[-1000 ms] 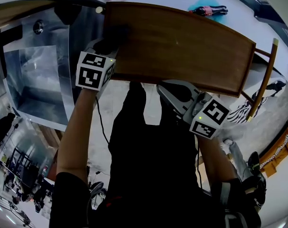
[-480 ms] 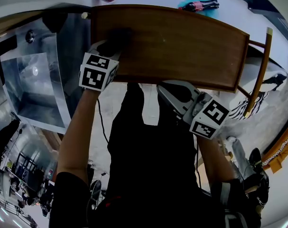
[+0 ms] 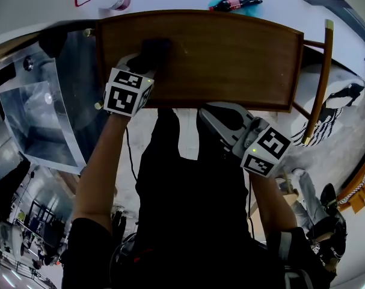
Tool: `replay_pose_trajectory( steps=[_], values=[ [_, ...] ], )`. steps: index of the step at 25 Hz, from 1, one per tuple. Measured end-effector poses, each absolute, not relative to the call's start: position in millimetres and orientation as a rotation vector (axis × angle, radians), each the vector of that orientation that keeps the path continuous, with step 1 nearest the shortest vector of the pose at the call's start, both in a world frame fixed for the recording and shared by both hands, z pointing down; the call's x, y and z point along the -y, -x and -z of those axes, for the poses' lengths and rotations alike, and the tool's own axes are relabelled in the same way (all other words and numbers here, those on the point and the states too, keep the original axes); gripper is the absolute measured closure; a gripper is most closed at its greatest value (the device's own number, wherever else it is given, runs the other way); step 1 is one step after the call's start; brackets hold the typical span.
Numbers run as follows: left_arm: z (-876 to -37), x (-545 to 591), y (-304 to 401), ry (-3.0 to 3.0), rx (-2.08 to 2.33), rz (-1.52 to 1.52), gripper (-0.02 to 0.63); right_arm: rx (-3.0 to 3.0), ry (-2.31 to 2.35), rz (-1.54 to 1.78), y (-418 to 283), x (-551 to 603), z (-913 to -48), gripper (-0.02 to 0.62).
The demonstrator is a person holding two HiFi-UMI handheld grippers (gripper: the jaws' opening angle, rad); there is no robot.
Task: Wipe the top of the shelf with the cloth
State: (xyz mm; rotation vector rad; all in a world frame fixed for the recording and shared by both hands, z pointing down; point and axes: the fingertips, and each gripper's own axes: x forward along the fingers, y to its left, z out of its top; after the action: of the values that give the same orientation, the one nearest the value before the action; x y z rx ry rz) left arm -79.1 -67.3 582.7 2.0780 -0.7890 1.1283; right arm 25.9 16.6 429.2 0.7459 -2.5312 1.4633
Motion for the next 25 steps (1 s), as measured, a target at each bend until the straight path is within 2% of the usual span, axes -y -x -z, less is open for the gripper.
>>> replay_pose_trajectory(
  steps=[25],
  values=[
    [-589.1, 58.7, -72.1, -2.189, 0.568, -1.174, 0.477, 2.533, -0.95, -1.497, -137.6, -19.1, -426.9, 0.591]
  ],
)
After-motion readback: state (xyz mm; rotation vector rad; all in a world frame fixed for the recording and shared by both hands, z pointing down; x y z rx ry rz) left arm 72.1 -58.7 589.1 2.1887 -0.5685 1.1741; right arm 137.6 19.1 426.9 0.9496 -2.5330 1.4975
